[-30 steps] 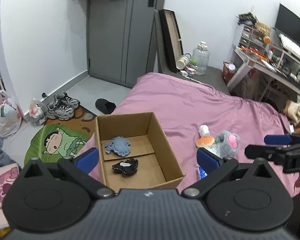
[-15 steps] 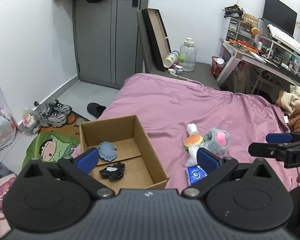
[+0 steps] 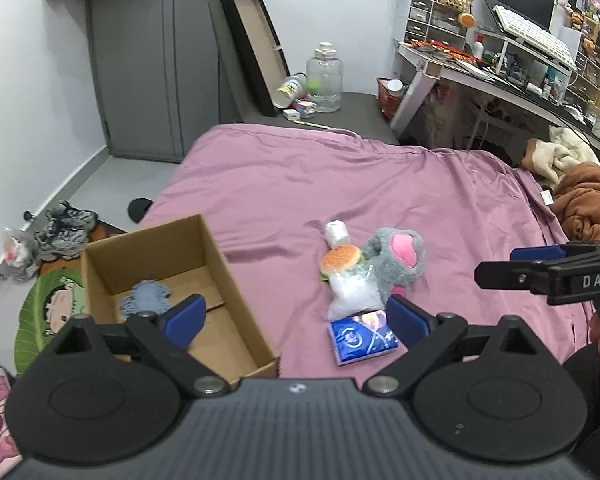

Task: Organize soft objects
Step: 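Move both tools back to the remaining toys on the bed, then grasp the clear plastic bag of white stuffing with the left tool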

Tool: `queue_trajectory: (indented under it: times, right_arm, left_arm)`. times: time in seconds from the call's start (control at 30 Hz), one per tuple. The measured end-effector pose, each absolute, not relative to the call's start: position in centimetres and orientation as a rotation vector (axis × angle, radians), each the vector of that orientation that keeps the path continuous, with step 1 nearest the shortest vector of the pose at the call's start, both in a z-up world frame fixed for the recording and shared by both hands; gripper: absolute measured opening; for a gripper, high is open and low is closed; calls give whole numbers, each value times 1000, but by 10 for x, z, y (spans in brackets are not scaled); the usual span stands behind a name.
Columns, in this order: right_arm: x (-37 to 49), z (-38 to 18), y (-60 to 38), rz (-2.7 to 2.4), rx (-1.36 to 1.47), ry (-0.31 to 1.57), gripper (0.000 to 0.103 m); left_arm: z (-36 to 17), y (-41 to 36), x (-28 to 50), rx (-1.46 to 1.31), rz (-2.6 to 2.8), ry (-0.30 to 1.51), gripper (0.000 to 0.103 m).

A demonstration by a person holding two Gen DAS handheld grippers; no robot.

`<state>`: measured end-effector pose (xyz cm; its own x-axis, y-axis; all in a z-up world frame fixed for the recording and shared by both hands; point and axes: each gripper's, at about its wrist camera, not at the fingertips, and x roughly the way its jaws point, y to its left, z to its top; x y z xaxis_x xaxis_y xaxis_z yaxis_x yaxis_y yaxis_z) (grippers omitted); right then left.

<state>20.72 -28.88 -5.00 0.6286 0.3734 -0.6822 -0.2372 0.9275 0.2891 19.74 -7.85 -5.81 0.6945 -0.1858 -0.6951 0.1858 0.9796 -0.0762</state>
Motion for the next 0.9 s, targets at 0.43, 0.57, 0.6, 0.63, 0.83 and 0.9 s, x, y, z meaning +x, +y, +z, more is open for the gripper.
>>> queue_trajectory:
  times: [0.43, 0.57, 0.6, 0.63, 0.83, 0.9]
  right_arm:
    - [255, -77, -311, 346, 217, 880, 81]
    - [273, -86, -311, 353, 229, 903, 82]
    - [278, -89, -311, 353, 231, 909, 82]
    - [282, -92, -311, 355, 233, 914, 82]
    - [297, -105, -318, 345, 256, 937, 82]
    - [298, -110, -322, 338, 267, 945, 82]
  left_arm:
    - [-102, -118, 262, -9, -290, 887, 80]
    - [-116, -128, 282, -16, -307, 930, 80]
    - [-119, -130, 286, -22, -313, 934, 80]
    - [-123, -132, 290, -30, -322, 942, 80]
    - [-145, -145, 313, -50, -340, 993, 80]
    - [-153, -149, 320, -50, -354, 1011, 80]
